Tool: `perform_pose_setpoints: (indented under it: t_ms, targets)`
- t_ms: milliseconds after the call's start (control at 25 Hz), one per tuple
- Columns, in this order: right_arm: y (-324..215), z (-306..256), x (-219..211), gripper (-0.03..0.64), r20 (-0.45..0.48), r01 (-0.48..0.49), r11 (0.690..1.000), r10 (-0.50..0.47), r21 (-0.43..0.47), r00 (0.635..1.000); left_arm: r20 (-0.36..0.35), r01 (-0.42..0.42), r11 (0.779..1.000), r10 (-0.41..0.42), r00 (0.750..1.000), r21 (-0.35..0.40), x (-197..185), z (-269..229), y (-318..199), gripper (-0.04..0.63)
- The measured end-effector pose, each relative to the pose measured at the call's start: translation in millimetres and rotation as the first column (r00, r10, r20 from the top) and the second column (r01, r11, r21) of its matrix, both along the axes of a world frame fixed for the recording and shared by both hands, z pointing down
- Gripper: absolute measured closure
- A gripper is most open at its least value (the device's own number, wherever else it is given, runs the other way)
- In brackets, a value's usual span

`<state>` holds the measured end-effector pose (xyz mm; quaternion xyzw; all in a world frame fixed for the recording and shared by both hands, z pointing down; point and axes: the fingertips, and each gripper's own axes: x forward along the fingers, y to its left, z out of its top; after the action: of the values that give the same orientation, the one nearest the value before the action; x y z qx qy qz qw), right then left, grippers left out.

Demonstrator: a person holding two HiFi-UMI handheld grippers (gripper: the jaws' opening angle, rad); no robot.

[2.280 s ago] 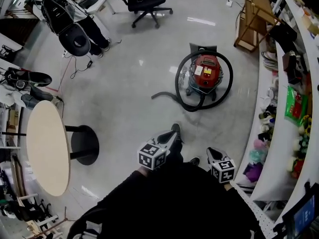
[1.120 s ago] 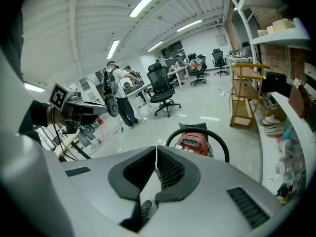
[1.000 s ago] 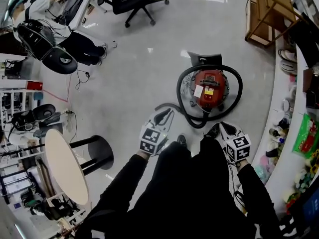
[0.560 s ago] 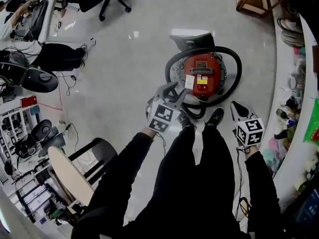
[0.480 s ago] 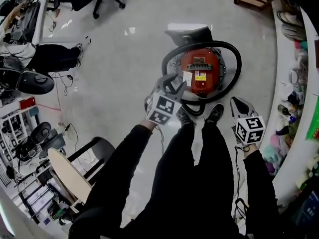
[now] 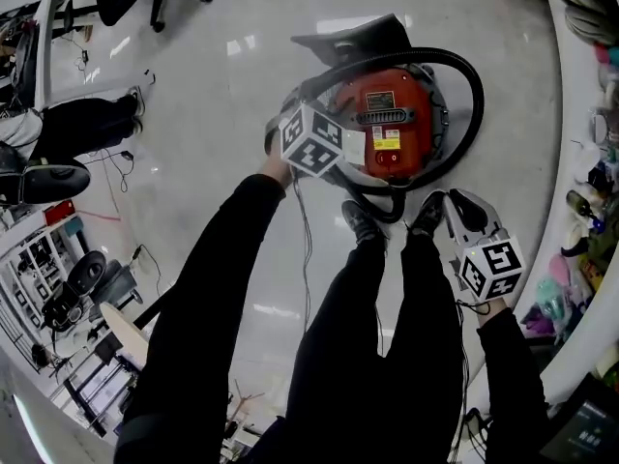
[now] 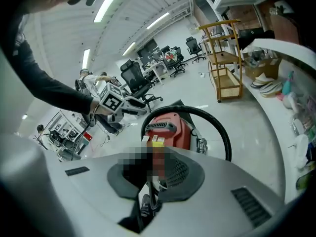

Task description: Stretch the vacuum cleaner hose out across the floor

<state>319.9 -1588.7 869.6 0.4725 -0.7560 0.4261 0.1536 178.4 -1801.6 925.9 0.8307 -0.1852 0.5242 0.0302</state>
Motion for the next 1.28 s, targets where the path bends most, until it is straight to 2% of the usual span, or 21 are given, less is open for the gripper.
perform_pose_setpoints:
  t_ms: [120,200,280,400,560,640,760,960,1080,1160,1200,1280]
  targets:
    - [13,17,3,0.589,0.022,0.005,1.0,-0.004,-0.021,1.0,0.022,-0.039,0.999,0.039,0.999,0.012,16,20,-21,0.391]
    - [21,24,4,0.589,0.042,0.008,0.999,-0.007,-0.036,0.999,0.011,-0.062,0.998,0.062,0.998,-0.008,28,32,-29,0.365]
    - [28,30,7,0.589,0.074,0.001,0.998,0.004,-0.06,0.997,-0.014,-0.058,0.996,0.057,0.998,-0.068,38,45,-32,0.354]
    - [37,37,15,0.589,0.122,-0.038,0.995,0.049,-0.094,0.991,-0.04,-0.033,0.982,0.026,0.999,-0.187,49,61,-35,0.334]
    - [44,48,30,0.589,0.13,-0.09,0.989,0.105,-0.119,0.986,-0.005,-0.102,0.966,0.104,0.995,-0.236,68,73,-42,0.334]
    - [48,54,36,0.589,0.128,-0.114,0.984,0.131,-0.134,0.983,0.008,-0.119,0.949,0.127,0.992,-0.292,74,81,-40,0.322]
    - [51,58,37,0.589,0.123,-0.123,0.981,0.141,-0.148,0.982,-0.006,-0.09,0.912,0.095,0.995,-0.4,73,85,-42,0.319]
    - [53,57,26,0.589,0.144,-0.096,0.981,0.121,-0.169,0.982,-0.015,-0.104,0.887,0.109,0.994,-0.451,72,85,-42,0.319]
    - [45,56,19,0.589,0.153,-0.087,0.982,0.113,-0.171,0.982,-0.013,-0.101,0.862,0.109,0.994,-0.496,65,88,-41,0.321]
    - [37,54,15,0.589,0.149,-0.085,0.982,0.111,-0.167,0.983,0.0,-0.121,0.841,0.142,0.99,-0.527,58,87,-37,0.329]
    - [34,53,13,0.589,0.146,-0.084,0.983,0.109,-0.165,0.983,0.004,-0.145,0.829,0.175,0.985,-0.539,56,86,-33,0.376]
    - [28,51,8,0.589,0.14,-0.077,0.984,0.1,-0.158,0.985,0.001,-0.209,0.811,0.25,0.968,-0.546,51,79,-20,0.399]
